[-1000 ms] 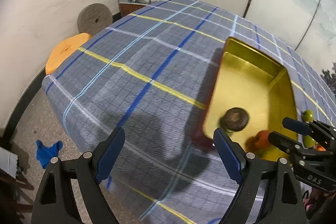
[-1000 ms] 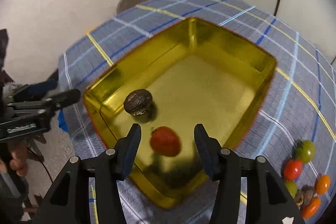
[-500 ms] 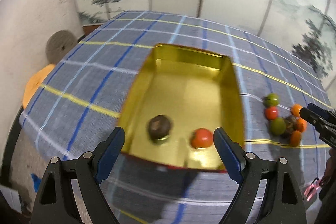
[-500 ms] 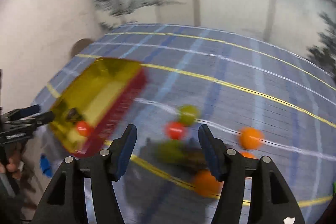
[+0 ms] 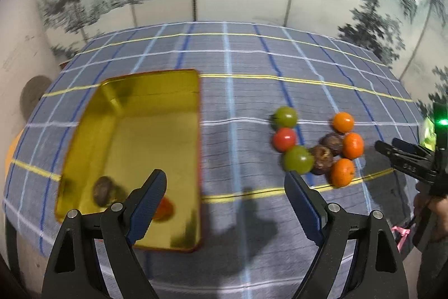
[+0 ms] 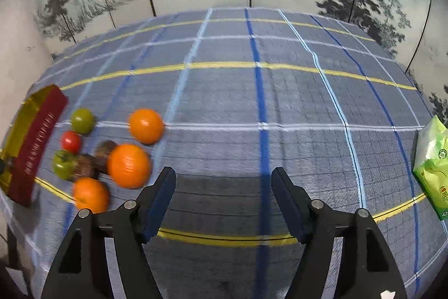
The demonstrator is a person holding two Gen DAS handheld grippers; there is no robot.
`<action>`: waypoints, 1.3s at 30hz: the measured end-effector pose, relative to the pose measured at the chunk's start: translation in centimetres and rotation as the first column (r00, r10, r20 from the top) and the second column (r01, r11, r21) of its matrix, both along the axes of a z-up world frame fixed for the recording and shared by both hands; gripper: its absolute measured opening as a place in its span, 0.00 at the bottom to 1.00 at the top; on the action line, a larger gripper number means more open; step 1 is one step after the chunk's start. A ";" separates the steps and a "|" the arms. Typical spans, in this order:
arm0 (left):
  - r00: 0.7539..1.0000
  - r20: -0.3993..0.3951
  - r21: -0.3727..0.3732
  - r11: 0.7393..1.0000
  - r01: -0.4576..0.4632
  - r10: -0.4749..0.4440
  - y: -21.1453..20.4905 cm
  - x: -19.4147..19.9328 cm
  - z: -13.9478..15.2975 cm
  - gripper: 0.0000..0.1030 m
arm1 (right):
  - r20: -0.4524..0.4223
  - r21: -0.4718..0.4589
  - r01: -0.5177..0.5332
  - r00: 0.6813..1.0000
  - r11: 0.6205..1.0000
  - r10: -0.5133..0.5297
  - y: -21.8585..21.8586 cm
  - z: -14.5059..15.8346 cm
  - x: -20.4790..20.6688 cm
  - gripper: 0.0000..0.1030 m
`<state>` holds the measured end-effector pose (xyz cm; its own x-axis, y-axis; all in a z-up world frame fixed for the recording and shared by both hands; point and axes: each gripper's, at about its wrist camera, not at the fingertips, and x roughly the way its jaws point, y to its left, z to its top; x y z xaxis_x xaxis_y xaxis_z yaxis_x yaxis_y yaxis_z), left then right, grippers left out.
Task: Organize fruits
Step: 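Move the left gripper back toward the green tomato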
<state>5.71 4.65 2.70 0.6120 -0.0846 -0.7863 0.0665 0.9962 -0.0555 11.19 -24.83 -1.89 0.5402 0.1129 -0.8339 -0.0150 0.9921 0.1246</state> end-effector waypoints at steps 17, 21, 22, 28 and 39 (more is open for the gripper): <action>0.993 -0.055 0.006 0.995 0.101 -0.100 -5.2 2.8 -3.8 0.79 | 0.014 -0.057 -0.080 0.997 0.995 0.081 -0.7 -2.4 1.6 0.93; 0.990 -0.080 0.003 0.994 0.113 -0.113 -5.7 3.3 -4.9 0.74 | 0.002 -0.055 -0.082 0.997 0.995 0.082 -0.8 -2.7 1.8 0.99; 0.989 -0.085 0.000 0.993 0.119 -0.118 -5.8 3.5 -5.2 0.74 | 0.001 -0.056 -0.083 0.997 0.995 0.083 -0.7 -2.7 1.8 0.99; 0.985 -0.096 -0.010 0.989 0.146 -0.146 -6.6 4.1 -6.0 0.70 | 0.000 -0.055 -0.083 0.997 0.995 0.083 -0.7 -2.7 1.8 1.00; 0.982 -0.068 -0.036 0.984 0.172 -0.174 -7.2 5.2 -6.5 0.62 | 0.000 -0.055 -0.083 0.997 0.995 0.083 -0.7 -2.7 1.8 1.00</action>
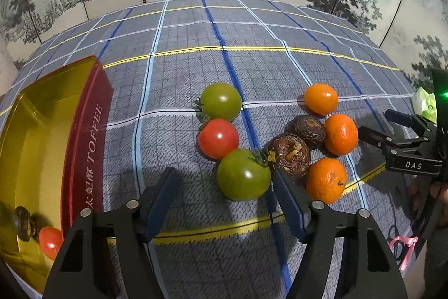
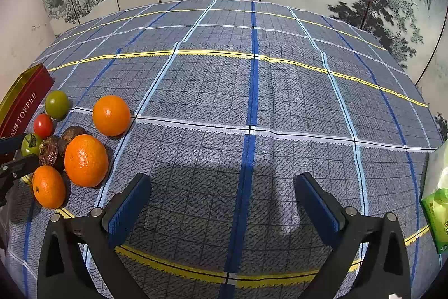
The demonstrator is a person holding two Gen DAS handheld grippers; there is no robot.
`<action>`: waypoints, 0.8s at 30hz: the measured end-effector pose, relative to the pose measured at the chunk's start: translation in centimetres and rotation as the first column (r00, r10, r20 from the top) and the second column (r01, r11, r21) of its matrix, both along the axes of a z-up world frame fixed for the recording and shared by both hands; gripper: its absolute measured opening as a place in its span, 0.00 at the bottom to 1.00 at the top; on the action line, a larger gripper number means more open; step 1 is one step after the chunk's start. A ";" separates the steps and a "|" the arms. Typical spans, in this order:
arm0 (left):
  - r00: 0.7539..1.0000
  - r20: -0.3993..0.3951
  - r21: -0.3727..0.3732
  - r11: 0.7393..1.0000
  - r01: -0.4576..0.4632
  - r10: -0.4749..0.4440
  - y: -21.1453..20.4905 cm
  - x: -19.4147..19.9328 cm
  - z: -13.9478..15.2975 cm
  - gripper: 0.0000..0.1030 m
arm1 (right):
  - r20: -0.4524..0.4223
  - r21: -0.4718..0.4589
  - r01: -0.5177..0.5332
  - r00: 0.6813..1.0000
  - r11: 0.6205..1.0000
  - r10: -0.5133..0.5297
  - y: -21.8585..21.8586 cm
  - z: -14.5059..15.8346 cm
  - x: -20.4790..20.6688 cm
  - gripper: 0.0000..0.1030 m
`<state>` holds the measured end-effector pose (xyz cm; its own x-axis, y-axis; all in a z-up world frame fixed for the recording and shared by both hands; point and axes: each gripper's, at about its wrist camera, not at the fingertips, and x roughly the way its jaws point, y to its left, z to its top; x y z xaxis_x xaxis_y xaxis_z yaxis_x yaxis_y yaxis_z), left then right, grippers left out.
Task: Organize fruits
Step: 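Move the left gripper back toward the green tomato, then grasp the large green tomato with the left gripper and lift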
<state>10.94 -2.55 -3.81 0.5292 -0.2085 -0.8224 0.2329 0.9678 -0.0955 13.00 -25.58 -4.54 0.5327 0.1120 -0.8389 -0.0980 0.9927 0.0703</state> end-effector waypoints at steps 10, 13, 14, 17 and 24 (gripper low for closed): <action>0.999 -0.006 -0.024 0.999 0.037 -0.037 -0.6 -0.4 0.0 0.38 | 0.000 0.000 0.000 1.000 1.000 0.000 0.0 0.0 0.0 1.00; 0.999 -0.010 -0.029 0.999 0.034 -0.034 -0.6 -0.6 0.0 0.37 | 0.000 0.000 0.000 1.000 1.000 0.000 0.0 0.0 0.0 1.00; 0.999 -0.011 -0.031 0.999 0.032 -0.033 -0.5 -0.7 0.0 0.37 | 0.000 0.000 0.000 1.000 1.000 0.000 0.0 0.0 0.0 1.00; 1.000 -0.016 -0.032 0.999 0.022 -0.023 -0.2 -0.9 0.0 0.37 | 0.000 0.000 0.000 1.000 1.000 0.000 0.0 0.0 0.0 1.00; 0.999 -0.043 -0.039 0.999 -0.015 0.013 0.9 -1.5 0.2 0.37 | 0.000 0.000 0.000 1.000 1.000 0.000 0.0 0.0 0.0 1.00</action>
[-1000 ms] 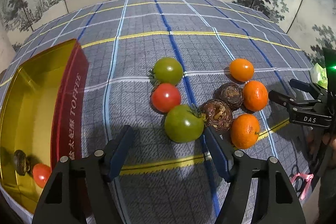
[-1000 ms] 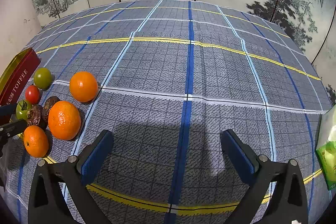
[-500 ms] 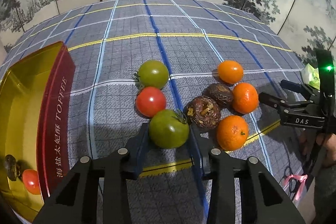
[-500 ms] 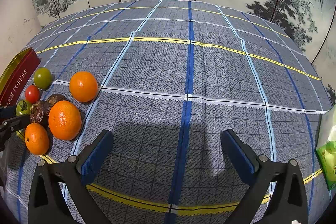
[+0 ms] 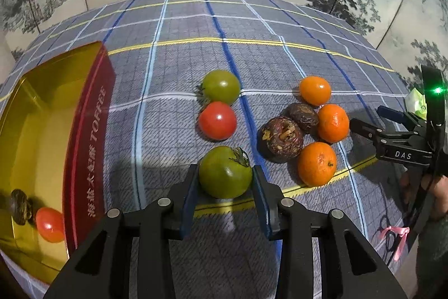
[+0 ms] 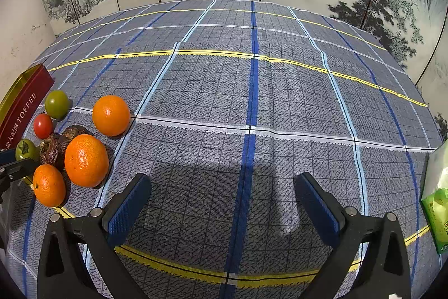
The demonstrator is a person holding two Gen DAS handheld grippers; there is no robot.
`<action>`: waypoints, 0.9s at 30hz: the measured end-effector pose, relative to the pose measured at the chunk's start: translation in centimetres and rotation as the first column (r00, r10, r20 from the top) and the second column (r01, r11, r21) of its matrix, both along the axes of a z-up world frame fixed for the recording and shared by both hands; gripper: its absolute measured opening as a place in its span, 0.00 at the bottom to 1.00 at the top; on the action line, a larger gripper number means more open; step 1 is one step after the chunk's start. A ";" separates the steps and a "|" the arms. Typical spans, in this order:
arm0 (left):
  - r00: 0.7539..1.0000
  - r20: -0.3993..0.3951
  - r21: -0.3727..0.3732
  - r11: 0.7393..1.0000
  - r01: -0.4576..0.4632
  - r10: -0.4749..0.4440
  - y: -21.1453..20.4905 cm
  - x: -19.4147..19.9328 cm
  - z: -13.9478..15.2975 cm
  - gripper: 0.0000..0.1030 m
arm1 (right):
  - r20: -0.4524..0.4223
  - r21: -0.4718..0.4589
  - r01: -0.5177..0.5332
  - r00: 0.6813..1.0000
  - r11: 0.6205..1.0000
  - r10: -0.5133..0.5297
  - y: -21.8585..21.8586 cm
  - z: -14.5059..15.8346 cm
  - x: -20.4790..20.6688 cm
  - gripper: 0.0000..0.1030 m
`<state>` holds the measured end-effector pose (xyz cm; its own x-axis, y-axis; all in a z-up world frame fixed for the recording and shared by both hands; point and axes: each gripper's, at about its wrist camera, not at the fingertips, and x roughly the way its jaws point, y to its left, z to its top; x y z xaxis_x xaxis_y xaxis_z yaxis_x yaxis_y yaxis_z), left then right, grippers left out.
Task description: Organize fruits
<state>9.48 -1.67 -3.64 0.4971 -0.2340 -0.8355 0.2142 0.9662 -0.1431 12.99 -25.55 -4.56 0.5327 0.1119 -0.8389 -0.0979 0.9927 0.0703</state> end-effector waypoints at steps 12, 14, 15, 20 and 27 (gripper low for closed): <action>0.999 0.013 -0.045 0.998 -0.034 0.034 1.6 -0.8 2.1 0.37 | 0.000 0.000 0.000 1.000 1.000 0.000 0.0 0.0 0.0 1.00; 0.999 0.018 -0.051 0.998 -0.035 0.036 1.8 -0.9 2.5 0.37 | 0.000 0.000 0.000 1.000 1.000 0.000 0.0 0.0 0.0 1.00; 0.999 0.019 -0.053 0.998 -0.037 0.038 1.9 -0.9 2.6 0.37 | 0.000 0.000 0.000 1.000 1.000 0.000 0.0 0.0 0.0 1.00; 0.998 0.034 -0.062 0.996 -0.057 0.060 3.0 -1.0 3.6 0.37 | 0.000 0.000 0.000 1.000 1.000 0.000 0.0 0.0 0.0 1.00; 0.991 0.073 -0.058 0.992 -0.109 0.113 5.4 -0.6 5.1 0.37 | 0.000 0.000 0.000 1.000 1.000 0.000 0.0 0.0 0.0 1.00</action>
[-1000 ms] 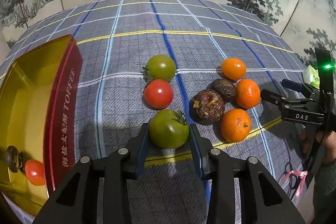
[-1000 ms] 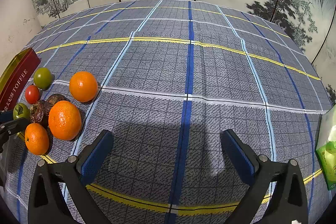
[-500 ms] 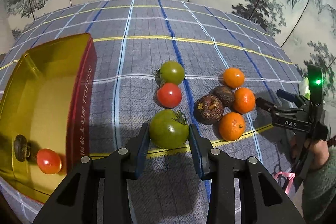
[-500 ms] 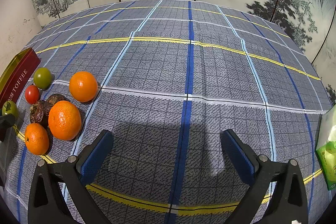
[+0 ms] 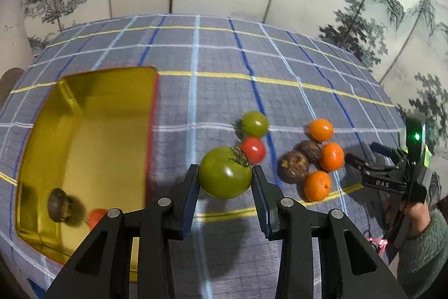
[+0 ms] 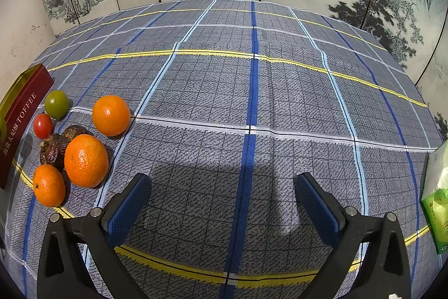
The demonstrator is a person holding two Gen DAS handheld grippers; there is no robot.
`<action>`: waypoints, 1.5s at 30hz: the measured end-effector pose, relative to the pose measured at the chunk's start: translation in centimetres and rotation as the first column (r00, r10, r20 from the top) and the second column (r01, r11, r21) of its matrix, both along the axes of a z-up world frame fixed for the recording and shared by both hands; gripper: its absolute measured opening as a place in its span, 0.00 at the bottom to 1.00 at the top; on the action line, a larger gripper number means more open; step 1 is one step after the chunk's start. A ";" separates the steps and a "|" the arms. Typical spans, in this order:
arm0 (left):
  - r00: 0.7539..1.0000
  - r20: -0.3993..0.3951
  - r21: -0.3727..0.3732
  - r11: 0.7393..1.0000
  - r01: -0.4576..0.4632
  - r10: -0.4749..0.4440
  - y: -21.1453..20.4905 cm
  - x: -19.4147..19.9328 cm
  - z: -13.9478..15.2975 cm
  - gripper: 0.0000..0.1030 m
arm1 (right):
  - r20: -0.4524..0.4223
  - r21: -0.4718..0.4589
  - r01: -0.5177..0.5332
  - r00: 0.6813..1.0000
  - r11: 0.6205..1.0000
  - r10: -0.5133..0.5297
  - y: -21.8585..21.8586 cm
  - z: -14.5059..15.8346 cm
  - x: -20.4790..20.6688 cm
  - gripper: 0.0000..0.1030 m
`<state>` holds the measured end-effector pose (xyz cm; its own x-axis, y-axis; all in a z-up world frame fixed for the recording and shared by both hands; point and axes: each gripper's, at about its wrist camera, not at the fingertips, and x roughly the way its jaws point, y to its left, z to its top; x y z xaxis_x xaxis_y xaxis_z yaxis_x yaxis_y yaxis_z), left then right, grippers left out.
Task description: Organize fruits
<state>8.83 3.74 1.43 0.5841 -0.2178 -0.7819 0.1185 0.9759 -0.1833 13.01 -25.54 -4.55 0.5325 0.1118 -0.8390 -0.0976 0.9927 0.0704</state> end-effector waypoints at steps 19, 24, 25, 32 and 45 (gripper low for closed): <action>0.965 0.010 0.048 0.964 -0.263 0.263 10.8 0.7 -0.4 0.37 | 0.000 0.000 0.000 1.000 1.000 0.000 0.0 0.0 0.0 1.00; 0.957 -0.002 0.060 0.956 -0.289 0.289 12.1 0.7 -1.1 0.37 | 0.000 0.000 0.000 1.000 1.000 0.000 0.0 0.0 0.0 1.00; 0.956 -0.004 0.062 0.954 -0.293 0.294 12.2 0.7 -1.3 0.37 | 0.000 0.000 0.000 1.000 1.000 0.000 0.0 0.0 0.0 1.00; 0.948 -0.016 0.084 0.945 -0.315 0.318 13.5 1.1 -2.3 0.37 | 0.000 0.000 0.001 1.000 1.000 -0.001 0.0 0.0 0.0 1.00; 0.943 -0.028 0.106 0.939 -0.327 0.332 14.8 1.7 -3.6 0.37 | 0.000 0.000 0.001 1.000 1.000 -0.001 0.0 0.0 0.0 1.00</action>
